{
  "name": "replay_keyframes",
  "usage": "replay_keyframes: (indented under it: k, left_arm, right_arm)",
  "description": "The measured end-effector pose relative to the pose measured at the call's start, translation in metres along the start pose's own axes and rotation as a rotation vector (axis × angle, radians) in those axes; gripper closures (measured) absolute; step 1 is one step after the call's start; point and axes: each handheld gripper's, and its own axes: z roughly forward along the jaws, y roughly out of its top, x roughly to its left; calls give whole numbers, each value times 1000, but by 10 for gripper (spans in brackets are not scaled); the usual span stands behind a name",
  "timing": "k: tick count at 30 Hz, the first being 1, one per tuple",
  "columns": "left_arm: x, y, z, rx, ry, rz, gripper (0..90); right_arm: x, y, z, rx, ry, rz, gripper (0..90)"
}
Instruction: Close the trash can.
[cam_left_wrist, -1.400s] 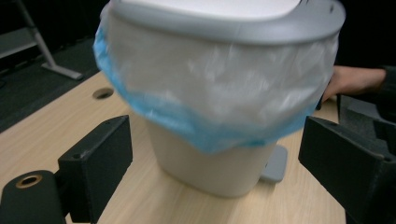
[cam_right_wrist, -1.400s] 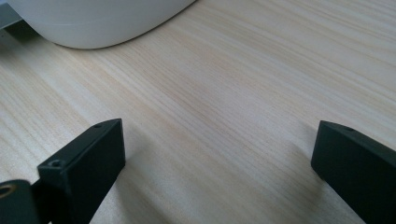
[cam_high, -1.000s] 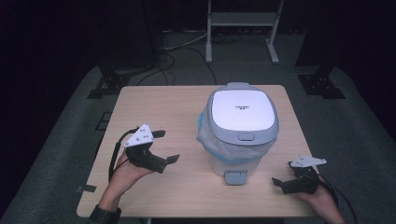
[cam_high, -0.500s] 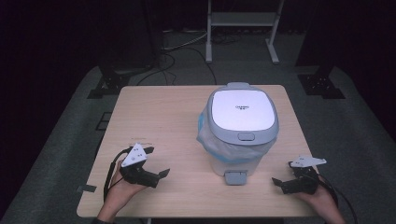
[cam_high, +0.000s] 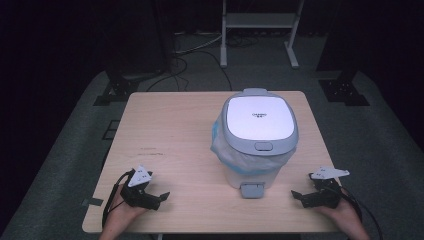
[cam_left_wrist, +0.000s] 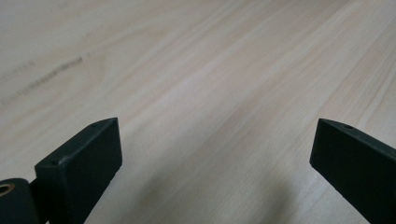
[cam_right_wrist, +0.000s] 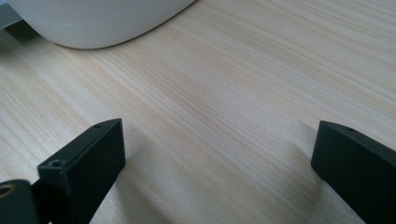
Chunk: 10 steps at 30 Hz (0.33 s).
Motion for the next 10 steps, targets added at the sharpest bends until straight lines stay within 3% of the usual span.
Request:
replay_keyframes:
  k: [3, 5, 10]
  left_arm:
    - [1, -3, 4, 41, 23, 12, 14]
    - [2, -5, 7, 51, 14, 7, 14]
    - [3, -7, 8, 38, 2, 11, 8]
  right_arm:
    - [0, 0, 0, 0, 0, 0, 19]
    - [0, 0, 0, 0, 0, 0, 19]
    - [0, 0, 0, 0, 0, -1, 19]
